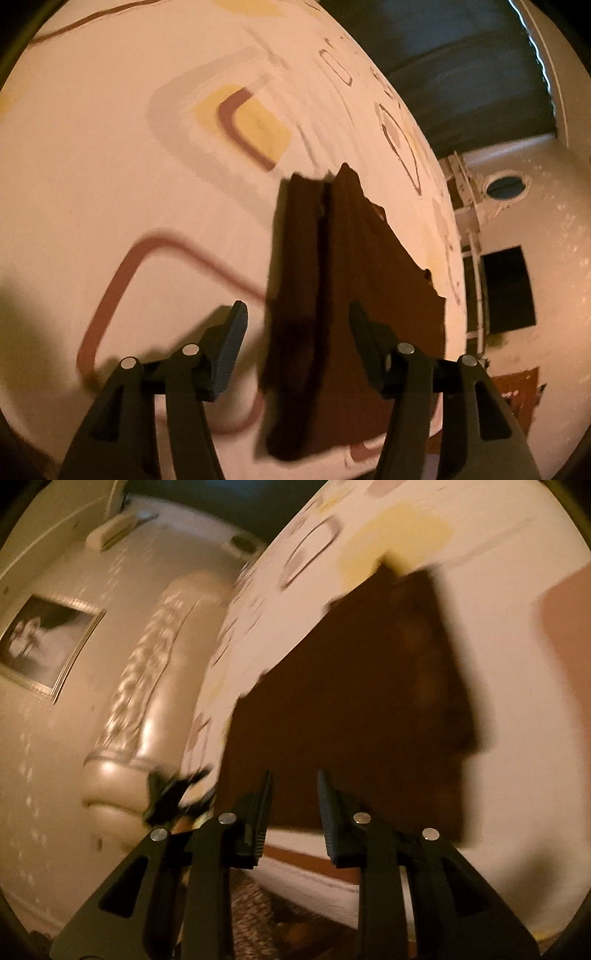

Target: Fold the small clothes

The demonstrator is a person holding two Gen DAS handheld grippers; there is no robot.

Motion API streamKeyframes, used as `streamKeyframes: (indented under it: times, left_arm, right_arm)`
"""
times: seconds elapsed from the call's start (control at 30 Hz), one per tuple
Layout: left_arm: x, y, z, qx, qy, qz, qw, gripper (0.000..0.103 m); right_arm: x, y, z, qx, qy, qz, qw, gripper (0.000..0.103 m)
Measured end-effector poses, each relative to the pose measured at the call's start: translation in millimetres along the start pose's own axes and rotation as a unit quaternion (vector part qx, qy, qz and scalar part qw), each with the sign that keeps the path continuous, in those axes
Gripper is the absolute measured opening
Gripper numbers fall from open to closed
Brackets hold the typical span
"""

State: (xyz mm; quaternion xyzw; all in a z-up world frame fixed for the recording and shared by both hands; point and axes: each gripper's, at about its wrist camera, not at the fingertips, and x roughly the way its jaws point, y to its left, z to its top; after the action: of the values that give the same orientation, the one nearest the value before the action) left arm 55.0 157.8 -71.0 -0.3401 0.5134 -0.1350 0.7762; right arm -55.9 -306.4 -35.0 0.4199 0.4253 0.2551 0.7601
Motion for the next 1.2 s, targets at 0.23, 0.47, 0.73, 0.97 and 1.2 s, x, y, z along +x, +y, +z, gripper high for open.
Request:
streamKeyframes:
  times: [0.23,0.47,0.73,0.97,1.2]
  left_arm:
    - [35,-17,30,0.028,0.014,-0.005,0.9995,0.071]
    - [53,-37,30,0.069,0.018,0.008,0.9974,0.071]
    - [67,-58,24,0.127,0.034,0.069,0.9889,0.045]
    - [76,-70,25,0.131,0.066,0.084,0.9856,0.015]
    - [61,-87,30,0.103,0.064,0.090,0.9886,0.014]
  right_arm:
    - [75,33,-27,-0.043,0.071,0.001,0.997,0.025]
    - [101,29,-36,-0.038,0.071,-0.016,0.997,0.025]
    - [108,14,-48,-0.016,0.067,-0.009,0.998,0.023]
    - [108,11,-53,-0.011,0.058,0.000,0.998,0.023]
    - [105,10,-56,-0.016,0.055,-0.003,0.998,0.023]
